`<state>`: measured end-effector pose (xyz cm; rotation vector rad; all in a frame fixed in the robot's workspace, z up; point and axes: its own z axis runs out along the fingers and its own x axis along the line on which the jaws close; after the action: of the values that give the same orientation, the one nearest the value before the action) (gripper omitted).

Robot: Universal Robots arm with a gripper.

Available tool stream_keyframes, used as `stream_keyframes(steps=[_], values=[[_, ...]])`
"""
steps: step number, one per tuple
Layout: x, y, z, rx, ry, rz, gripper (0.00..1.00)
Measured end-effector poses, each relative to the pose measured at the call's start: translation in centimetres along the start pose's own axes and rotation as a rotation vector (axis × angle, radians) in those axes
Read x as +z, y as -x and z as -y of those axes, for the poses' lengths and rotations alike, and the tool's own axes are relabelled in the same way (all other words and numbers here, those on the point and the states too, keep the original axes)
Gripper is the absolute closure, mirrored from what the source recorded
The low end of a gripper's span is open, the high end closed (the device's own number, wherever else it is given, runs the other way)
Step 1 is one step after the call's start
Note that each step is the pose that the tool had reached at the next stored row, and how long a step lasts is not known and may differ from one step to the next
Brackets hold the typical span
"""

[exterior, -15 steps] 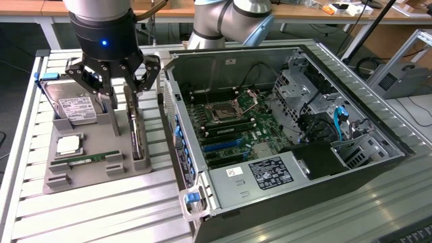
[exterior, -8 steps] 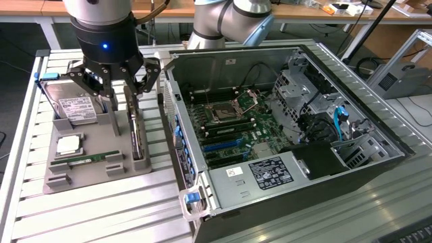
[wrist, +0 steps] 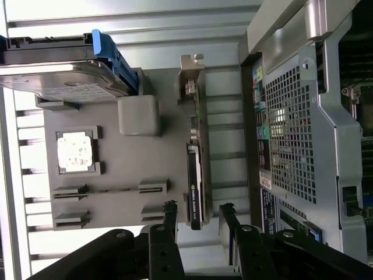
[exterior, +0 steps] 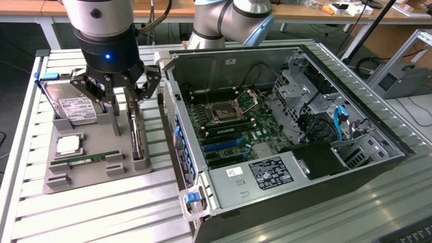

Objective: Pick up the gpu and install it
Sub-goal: 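Pick up the gpu and move the gpu toward the slot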

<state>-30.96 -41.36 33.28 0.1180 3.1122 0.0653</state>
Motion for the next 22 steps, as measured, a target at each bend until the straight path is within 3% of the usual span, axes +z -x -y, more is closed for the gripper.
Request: stream_keyframes(steps=[5, 12, 22], values=[[0.85, -0.02, 0.03, 0.000, 0.0000, 0.0001, 0.58], [0.92, -0.03, -0.02, 0.000, 0.0003, 0.0004, 0.58], [1.14, 0.25, -0.78, 0.000, 0.0003, 0.0000, 0.58]])
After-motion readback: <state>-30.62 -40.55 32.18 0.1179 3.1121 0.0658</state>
